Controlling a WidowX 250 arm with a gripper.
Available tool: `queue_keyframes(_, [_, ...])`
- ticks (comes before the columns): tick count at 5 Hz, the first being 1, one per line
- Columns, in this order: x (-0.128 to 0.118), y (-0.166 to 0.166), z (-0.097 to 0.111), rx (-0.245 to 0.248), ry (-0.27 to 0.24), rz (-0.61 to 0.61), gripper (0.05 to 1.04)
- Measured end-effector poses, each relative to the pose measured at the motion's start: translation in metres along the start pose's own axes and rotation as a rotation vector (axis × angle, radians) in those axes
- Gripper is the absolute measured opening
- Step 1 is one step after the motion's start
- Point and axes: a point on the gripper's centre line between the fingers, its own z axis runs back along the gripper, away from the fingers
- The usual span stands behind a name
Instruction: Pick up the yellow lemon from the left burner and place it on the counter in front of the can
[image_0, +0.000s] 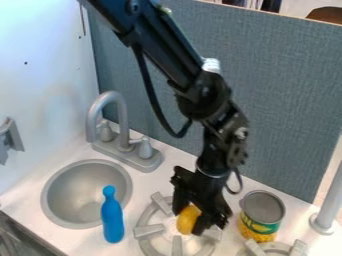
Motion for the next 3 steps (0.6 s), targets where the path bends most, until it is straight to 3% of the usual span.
queue_keyframes(1, [-0.001,-0.022,0.004,-0.029,-0.016,-0.078,0.700])
queue_keyframes(2, [-0.007,-0.037,-0.006,-0.066,0.034,-0.107,0.700])
queue_keyframes(3, [-0.013,-0.043,-0.025,-0.068,0.106,-0.117,0.700])
